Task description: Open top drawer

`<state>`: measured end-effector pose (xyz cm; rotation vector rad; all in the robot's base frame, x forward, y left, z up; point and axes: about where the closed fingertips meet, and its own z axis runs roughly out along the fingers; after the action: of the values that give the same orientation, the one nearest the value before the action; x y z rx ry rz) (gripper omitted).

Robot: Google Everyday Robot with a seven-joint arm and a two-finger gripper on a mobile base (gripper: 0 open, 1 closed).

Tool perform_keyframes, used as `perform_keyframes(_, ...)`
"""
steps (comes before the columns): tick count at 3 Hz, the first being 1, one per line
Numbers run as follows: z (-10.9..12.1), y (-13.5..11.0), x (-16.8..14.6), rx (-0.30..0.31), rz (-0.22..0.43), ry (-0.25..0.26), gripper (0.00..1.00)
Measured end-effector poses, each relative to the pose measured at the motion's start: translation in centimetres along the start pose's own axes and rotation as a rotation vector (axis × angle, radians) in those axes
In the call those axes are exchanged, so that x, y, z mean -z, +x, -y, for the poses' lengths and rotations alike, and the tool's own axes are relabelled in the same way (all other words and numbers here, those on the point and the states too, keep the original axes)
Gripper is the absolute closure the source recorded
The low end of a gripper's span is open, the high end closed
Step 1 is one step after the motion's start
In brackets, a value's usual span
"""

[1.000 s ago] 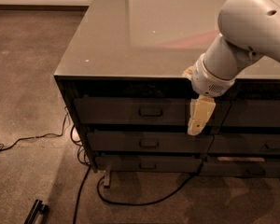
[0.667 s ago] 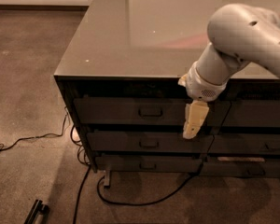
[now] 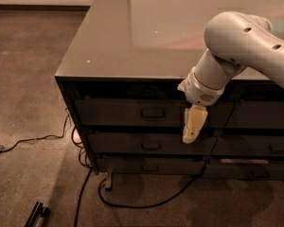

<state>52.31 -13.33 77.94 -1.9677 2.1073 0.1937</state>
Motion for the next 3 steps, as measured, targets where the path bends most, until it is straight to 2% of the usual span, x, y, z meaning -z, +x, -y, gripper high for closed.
perform_keyframes(1, 0.3, 0.2, -1.3, -0.014, 0.023, 0.001, 0.0)
perform_keyframes(2, 0.9, -0.2, -3.8, -0.028, 0.081, -0.005, 0.0)
perform_keyframes(3, 2.2, -0.6, -5.8, -0.034, 0.074, 0.015, 0.0)
